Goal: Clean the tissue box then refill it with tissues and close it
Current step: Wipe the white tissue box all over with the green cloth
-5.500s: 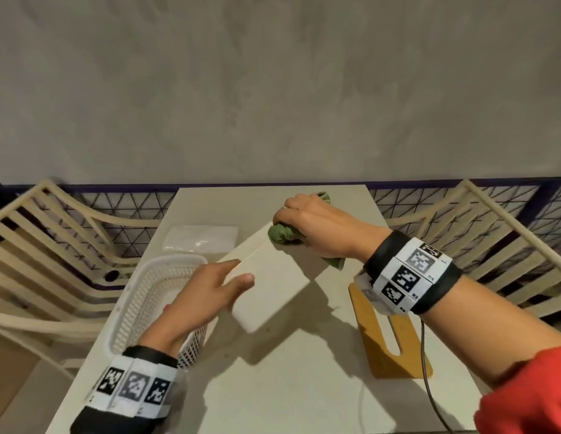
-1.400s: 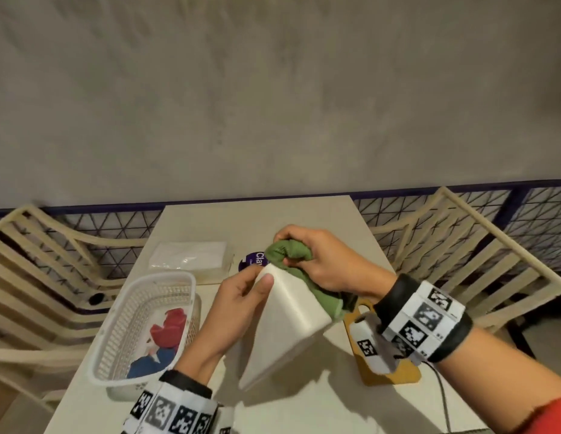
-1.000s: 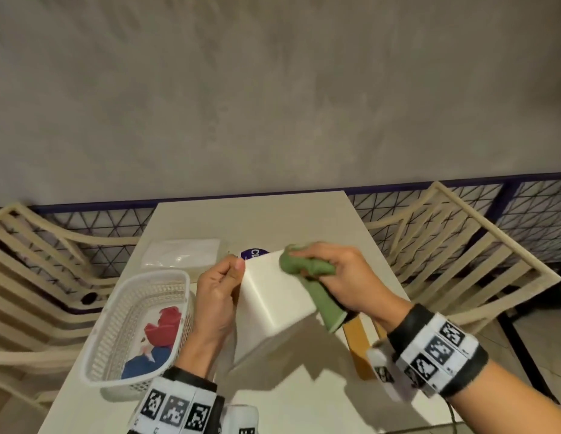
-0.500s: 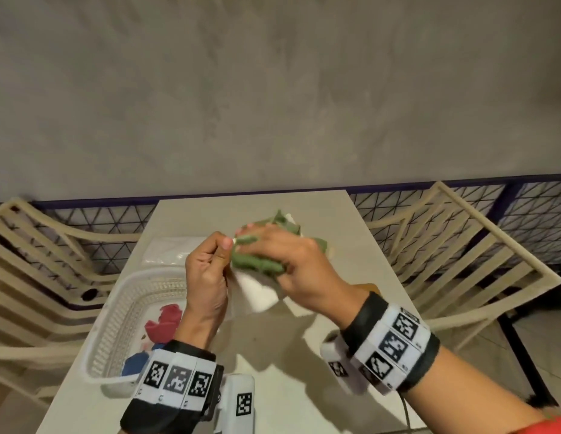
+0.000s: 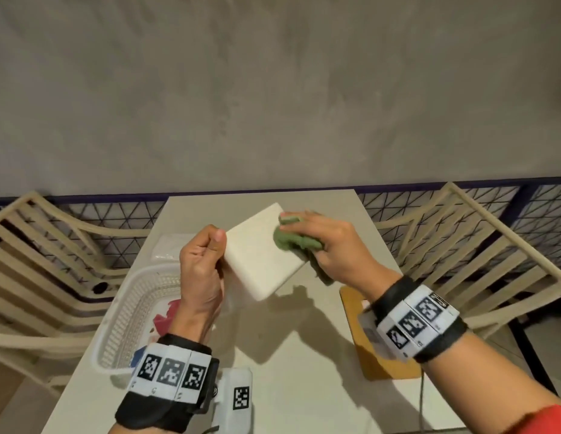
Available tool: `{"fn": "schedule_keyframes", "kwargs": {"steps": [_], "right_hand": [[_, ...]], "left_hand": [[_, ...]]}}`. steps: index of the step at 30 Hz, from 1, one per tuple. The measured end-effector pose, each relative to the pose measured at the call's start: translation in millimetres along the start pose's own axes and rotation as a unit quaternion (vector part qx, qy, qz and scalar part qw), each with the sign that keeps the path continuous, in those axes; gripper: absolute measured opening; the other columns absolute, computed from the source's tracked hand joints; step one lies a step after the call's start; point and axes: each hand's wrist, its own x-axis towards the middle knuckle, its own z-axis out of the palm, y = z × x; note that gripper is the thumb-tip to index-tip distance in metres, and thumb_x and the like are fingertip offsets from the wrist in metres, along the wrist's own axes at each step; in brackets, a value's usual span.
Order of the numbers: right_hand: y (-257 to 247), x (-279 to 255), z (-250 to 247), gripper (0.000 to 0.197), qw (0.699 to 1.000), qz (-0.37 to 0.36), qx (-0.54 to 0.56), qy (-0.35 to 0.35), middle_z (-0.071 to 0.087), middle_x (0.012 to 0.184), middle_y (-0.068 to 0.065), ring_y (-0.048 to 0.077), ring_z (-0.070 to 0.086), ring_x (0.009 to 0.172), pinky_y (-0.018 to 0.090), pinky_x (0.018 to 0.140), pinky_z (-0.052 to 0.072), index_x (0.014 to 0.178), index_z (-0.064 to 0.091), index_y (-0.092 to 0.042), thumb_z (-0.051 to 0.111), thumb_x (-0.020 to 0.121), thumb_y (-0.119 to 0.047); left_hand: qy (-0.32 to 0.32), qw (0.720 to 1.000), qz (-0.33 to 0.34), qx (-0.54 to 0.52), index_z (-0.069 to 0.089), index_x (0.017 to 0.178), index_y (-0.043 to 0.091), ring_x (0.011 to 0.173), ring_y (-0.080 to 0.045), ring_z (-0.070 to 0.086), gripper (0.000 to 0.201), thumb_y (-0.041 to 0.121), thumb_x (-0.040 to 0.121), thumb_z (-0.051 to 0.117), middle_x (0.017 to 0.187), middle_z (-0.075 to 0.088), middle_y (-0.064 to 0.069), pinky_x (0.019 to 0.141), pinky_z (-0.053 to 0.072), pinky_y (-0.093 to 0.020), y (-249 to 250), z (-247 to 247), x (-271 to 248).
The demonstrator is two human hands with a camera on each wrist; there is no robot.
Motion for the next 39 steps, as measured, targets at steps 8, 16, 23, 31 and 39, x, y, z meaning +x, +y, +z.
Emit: {"fn": "schedule_keyframes", "kwargs": {"steps": [8,16,23,31,39], "right_hand": [[-10,-14,7,0.04,0.996,-0.058,0.048,-0.051,0.066,0.116,0.016,0.023,0.057,0.117,0.042,0.106,0.04,0.102,0.071,0.0,0.065,0.069,0.021],[-47,-8,26,0.024,0.982,-0.159,0.022,-0.103,0.066,0.116,0.017,0.028,0.056,0.118,0.039,0.108,0.036,0.103,0.07,0.0,0.056,0.085,0.005],[-35,13,21,0.023,0.997,-0.068,0.018,-0.037,0.069,0.111,0.013,0.025,0.061,0.11,0.039,0.097,0.046,0.101,0.072,-0.003,0.071,0.078,-0.007],[-11,2,1,0.03,0.971,0.153,0.178,0.051,0.067,0.106,0.003,0.001,0.061,0.097,0.025,0.091,0.047,0.108,0.067,-0.006,0.061,0.082,0.009],[-18,8,-6,0.019,0.931,0.154,0.328,-0.05,0.056,0.095,0.0,0.009,0.055,0.086,0.019,0.078,0.046,0.106,0.052,-0.015,0.05,0.089,-0.005]], "left_hand": [[0.004,0.999,-0.02,-0.039,0.049,0.052,0.023,0.056,-0.007,0.032,0.038,0.047,0.064,0.075,0.053,0.04,0.012,0.053,0.027,-0.023,2,-6,0],[0.035,0.998,-0.042,-0.039,0.05,0.051,0.021,0.055,-0.013,0.036,0.029,0.023,0.078,0.062,0.053,0.041,0.004,0.052,0.033,-0.027,1,7,-2],[0.038,0.998,-0.055,-0.004,0.047,0.051,0.02,0.055,-0.011,0.036,0.034,0.016,0.084,0.054,0.055,0.04,0.002,0.052,0.033,-0.025,6,13,-5],[0.04,0.993,-0.069,-0.088,0.05,0.059,0.018,0.056,-0.008,0.045,0.029,0.013,0.087,0.05,0.055,0.05,0.007,0.057,0.04,-0.022,18,1,-11],[0.01,0.985,-0.153,-0.074,0.051,0.064,0.018,0.067,-0.024,0.049,0.036,0.044,0.062,0.075,0.069,0.052,-0.005,0.062,0.042,-0.034,24,-10,-26]]}}
